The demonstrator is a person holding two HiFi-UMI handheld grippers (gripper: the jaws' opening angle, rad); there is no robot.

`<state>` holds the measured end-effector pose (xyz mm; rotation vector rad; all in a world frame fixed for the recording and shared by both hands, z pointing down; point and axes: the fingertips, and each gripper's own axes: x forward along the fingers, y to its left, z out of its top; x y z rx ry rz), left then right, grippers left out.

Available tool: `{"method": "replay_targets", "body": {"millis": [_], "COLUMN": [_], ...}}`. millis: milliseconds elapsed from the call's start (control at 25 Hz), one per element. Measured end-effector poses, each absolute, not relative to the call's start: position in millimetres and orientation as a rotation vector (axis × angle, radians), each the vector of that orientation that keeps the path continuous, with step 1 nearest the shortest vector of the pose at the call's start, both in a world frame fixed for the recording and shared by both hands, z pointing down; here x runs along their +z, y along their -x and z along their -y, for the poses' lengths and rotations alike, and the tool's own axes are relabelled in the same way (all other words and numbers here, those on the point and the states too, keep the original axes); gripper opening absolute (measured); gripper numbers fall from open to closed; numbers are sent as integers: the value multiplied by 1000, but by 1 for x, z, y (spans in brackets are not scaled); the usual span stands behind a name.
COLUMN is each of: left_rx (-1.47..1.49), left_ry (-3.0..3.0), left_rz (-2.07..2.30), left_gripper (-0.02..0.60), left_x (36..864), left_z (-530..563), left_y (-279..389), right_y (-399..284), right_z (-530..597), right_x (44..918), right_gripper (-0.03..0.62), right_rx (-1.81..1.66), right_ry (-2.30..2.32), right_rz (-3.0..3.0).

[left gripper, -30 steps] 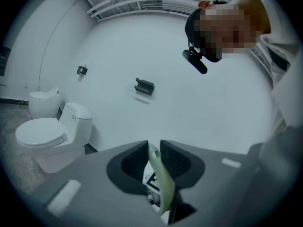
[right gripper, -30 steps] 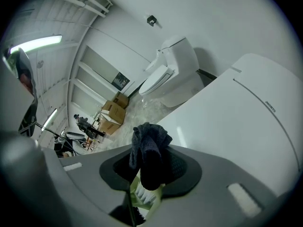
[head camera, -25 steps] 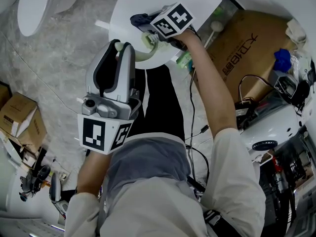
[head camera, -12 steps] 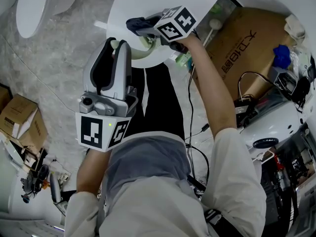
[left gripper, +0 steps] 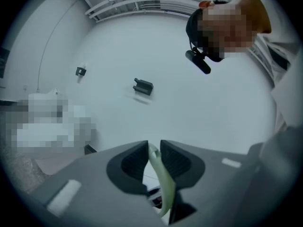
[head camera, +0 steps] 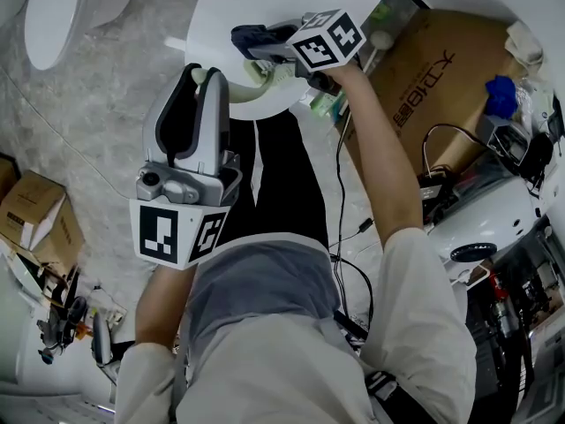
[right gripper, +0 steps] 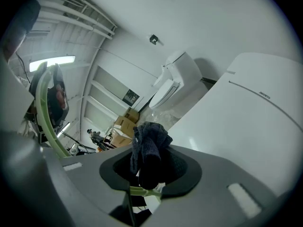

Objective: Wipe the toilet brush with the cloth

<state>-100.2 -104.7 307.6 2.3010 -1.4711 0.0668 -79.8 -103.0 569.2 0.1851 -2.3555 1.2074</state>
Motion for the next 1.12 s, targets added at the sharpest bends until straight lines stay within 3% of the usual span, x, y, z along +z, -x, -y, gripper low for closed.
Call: {"method": "replay_targets", "body": {"millis": [1120], "left_rx": [62], "left_ry": [-2312], "left_rz": [1434], "left_gripper": [0], "left_x": [307], "left_z": [108], "left_y": [94], "right_y": [2], "right_z": [130], "right_x": [604], "right_gripper": [114], "right_rx": [1762], "right_ry": [-770], "right_rz": [2310]}}
